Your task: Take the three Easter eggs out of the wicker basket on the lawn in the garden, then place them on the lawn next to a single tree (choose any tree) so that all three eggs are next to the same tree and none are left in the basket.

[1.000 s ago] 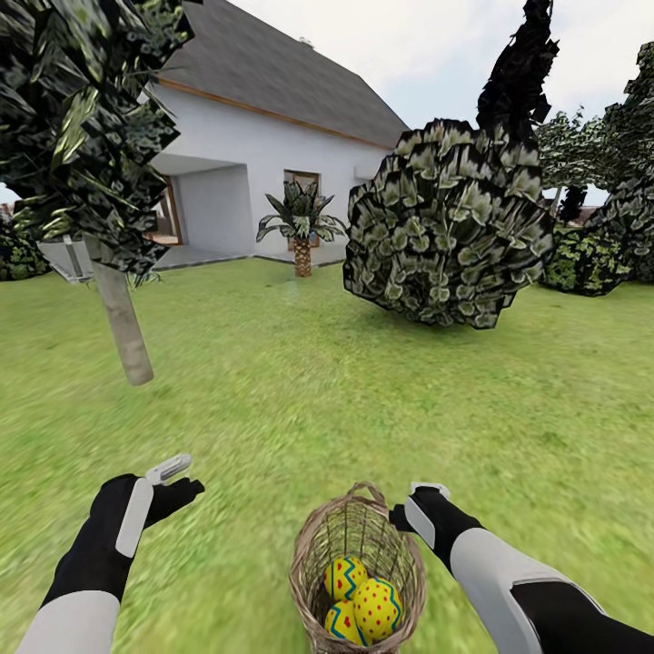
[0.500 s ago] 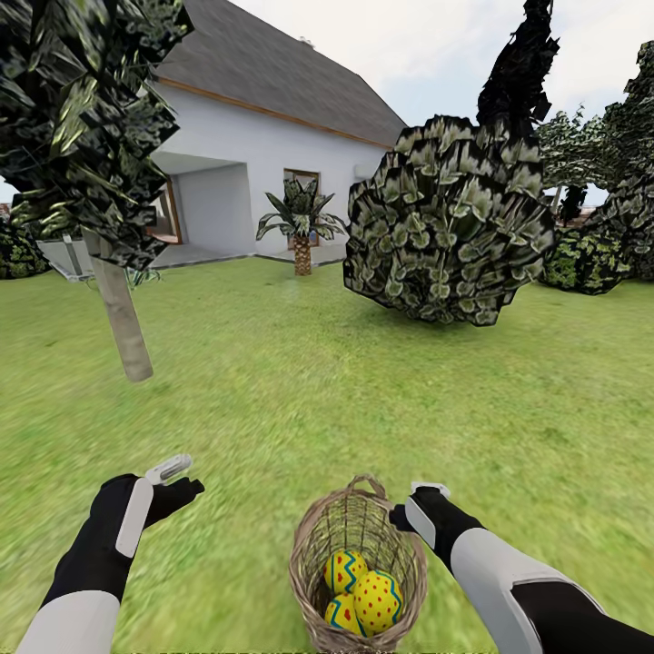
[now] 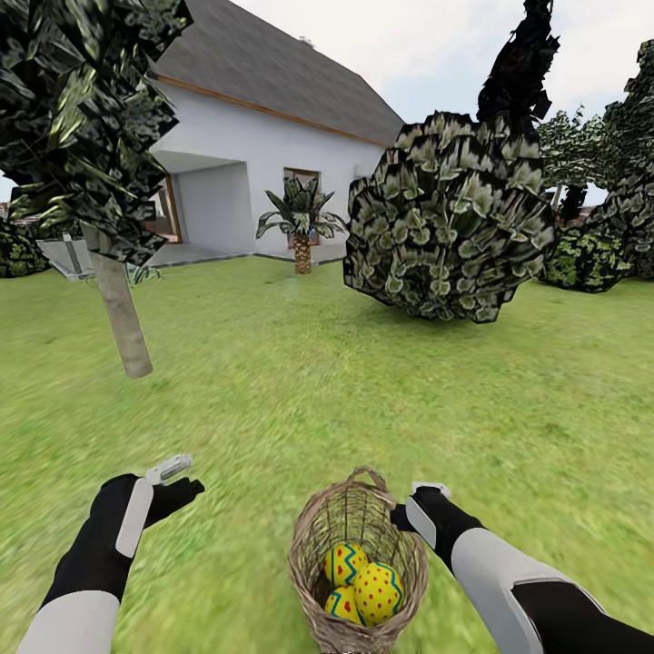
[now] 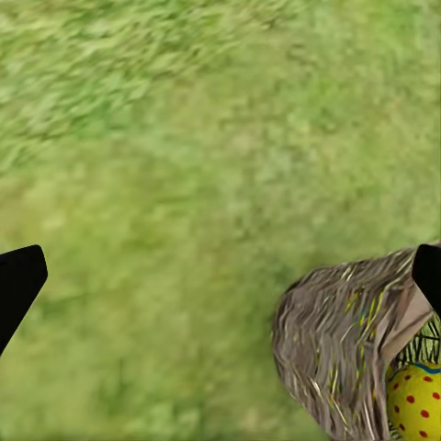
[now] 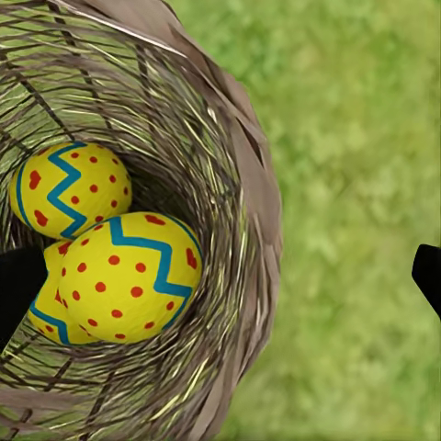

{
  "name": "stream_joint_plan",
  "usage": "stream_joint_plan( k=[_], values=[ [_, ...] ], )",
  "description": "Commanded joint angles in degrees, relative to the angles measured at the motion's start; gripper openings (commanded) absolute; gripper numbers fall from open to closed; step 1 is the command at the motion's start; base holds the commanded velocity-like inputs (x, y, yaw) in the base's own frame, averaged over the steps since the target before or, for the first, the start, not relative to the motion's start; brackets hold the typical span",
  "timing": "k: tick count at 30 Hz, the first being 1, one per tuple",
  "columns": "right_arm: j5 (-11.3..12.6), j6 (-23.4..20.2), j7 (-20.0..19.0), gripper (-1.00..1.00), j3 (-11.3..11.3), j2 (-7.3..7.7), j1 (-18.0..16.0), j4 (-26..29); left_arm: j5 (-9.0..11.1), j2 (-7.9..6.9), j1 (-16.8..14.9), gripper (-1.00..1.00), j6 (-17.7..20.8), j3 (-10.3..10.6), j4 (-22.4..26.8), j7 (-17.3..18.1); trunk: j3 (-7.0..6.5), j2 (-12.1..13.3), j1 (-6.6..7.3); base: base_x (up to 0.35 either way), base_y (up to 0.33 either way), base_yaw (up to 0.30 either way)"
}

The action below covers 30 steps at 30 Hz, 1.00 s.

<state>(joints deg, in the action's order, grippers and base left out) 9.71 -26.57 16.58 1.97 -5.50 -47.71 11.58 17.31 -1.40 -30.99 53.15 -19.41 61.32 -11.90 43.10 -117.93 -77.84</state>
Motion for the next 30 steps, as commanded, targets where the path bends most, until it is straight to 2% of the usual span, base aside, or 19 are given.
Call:
stream_joint_plan(
  k=[1,30],
  values=[
    [0.56,-0.24,0.38,1.0,0.23,-0.01,-0.02,0.11,0.6,0.0,-0.04,1.0,0.2,-0.01,0.04,-0.49,0.24,-0.44,-0.22,0.0,0.0,0.0],
    [0.57,-0.24,0.38,1.0,0.23,0.1,-0.02,0.2,0.53,-0.08,-0.04,1.0,0.2,-0.01,0.04,-0.49,5.45,-12.07,-6.59,0.0,0.0,0.0]
  ],
)
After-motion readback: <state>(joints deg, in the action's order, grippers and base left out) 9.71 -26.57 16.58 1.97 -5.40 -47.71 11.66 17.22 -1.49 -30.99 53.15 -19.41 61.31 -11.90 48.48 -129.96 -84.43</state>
